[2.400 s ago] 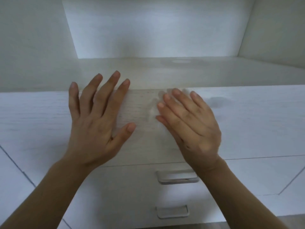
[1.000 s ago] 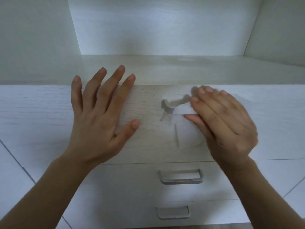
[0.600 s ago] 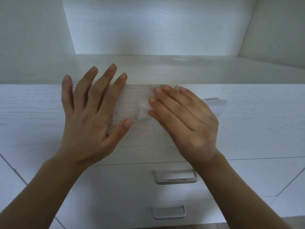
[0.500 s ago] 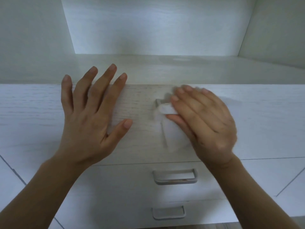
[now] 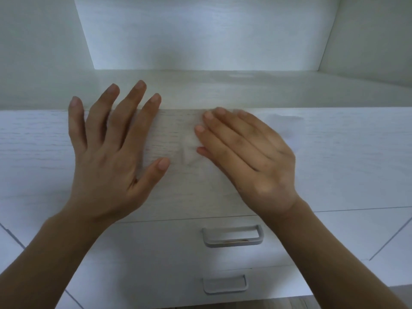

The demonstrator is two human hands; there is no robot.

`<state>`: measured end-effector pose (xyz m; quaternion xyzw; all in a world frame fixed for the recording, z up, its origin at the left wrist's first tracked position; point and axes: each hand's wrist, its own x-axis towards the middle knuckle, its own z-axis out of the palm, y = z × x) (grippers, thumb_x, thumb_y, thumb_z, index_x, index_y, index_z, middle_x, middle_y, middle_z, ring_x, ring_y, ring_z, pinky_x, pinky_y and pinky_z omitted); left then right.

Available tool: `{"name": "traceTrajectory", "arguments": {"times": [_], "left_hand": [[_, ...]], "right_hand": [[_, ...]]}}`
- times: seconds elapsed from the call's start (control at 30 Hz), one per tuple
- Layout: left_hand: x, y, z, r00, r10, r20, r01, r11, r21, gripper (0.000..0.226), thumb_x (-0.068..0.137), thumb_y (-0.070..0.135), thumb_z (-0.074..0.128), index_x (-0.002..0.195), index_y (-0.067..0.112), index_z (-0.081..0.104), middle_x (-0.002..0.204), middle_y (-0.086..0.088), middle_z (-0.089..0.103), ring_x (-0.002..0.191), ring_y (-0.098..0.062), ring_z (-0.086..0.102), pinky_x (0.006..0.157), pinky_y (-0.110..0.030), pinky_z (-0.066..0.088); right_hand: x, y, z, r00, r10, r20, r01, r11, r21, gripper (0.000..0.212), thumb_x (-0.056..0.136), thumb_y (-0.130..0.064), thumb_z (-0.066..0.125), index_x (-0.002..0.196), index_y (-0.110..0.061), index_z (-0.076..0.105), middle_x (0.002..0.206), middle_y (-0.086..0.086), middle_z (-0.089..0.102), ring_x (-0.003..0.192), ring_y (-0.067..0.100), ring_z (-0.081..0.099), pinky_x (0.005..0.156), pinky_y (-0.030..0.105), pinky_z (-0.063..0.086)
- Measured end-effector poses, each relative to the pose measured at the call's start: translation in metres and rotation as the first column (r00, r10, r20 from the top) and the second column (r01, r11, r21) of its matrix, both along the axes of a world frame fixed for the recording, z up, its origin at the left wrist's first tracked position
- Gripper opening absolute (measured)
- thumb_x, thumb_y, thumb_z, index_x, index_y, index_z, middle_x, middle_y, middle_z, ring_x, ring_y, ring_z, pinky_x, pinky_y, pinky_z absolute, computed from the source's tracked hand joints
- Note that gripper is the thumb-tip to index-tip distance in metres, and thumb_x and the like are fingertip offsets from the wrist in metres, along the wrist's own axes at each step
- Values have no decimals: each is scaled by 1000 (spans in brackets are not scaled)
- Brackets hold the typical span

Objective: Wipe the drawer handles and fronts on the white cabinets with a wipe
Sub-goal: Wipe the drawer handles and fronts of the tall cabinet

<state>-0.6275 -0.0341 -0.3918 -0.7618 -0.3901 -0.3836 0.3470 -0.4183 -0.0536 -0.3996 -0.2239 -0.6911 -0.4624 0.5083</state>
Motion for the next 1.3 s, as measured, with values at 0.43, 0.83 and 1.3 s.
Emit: {"name": "traceTrajectory", "arguments": {"times": [0.43, 0.83, 1.3], "left_hand": [[-1, -4, -5, 998, -56, 19, 57, 997, -51, 67, 98, 56, 14, 151, 15, 18, 157, -12, 11, 146, -25, -3, 115, -39, -16], [-12, -34, -116, 998, -63, 18, 65, 984, -164, 67, 98, 56, 16, 154, 20, 8, 159, 3, -15, 145, -23, -12, 115, -47, -11], [-21, -7, -148, 999, -21, -29, 15, 983, -181, 67, 99, 58, 12, 152, 23, -11, 153, 8, -32, 137, -14, -35, 107, -38, -29]], "right_hand": [[78, -47, -25, 945, -191, -266, 167, 980, -112, 18, 86, 5, 68, 103, 9, 65, 98, 9, 64, 79, 24, 61, 84, 16, 47], [67, -93, -112, 794, -352, -496, 208, 924, -322, 14, 93, -7, 63, 104, 2, 65, 98, 2, 61, 81, 16, 59, 80, 3, 41], [1, -48, -184, 939, -101, -328, -25, 932, -361, 17, 96, -16, 60, 107, -5, 66, 105, 7, 69, 100, 18, 66, 93, 40, 52]]}}
